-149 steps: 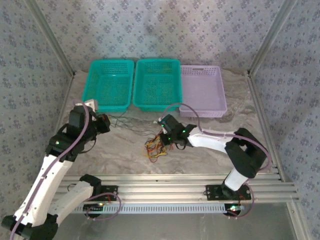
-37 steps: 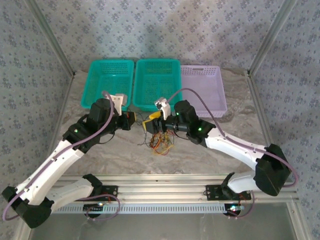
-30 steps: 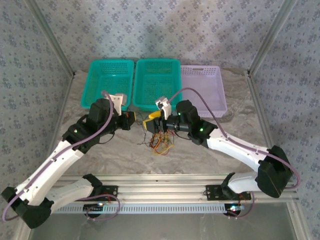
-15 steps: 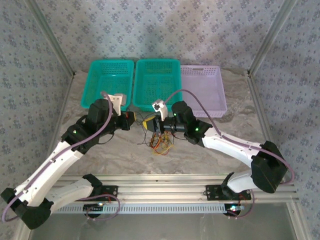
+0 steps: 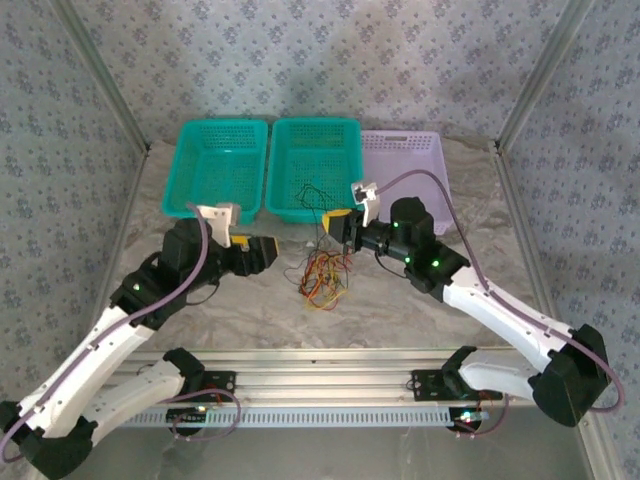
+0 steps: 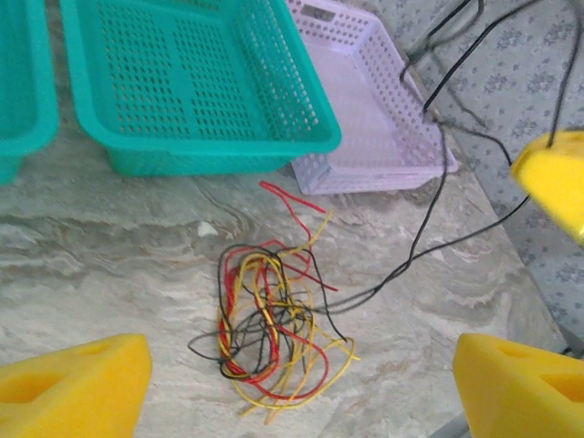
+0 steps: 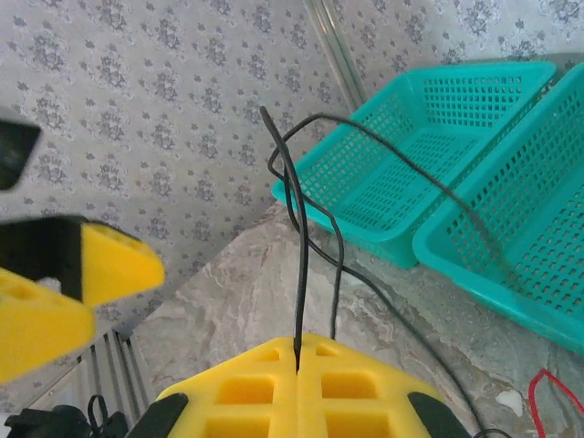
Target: Untangle the cables
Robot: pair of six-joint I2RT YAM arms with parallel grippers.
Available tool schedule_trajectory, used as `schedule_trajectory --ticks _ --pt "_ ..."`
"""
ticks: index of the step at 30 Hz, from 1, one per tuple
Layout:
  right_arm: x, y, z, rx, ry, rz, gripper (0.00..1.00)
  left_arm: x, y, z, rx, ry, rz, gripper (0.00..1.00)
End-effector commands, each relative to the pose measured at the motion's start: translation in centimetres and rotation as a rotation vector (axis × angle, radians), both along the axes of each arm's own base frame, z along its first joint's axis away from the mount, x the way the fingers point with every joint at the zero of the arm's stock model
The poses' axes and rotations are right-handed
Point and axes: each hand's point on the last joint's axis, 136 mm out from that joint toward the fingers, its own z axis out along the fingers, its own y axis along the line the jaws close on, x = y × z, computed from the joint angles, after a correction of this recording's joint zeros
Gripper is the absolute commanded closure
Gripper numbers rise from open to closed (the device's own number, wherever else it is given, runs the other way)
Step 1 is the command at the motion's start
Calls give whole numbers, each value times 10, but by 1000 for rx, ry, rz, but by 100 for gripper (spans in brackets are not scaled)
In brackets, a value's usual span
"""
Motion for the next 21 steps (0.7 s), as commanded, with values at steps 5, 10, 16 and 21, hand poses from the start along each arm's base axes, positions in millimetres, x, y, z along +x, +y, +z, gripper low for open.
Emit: schedule_trajectory --ticks 5,10,16,21 --pt "-21 3 19 58 -7 105 100 -6 -40 -8 -191 14 -117 13" --pt "-27 10 19 77 15 151 100 -10 -67 0 -263 -26 -196 10" --pt "-32 15 21 87 24 181 100 -18 -98 6 -284 -66 -285 8" --pt "-36 16 24 93 26 199 100 -15 -102 7 -276 -87 -274 5"
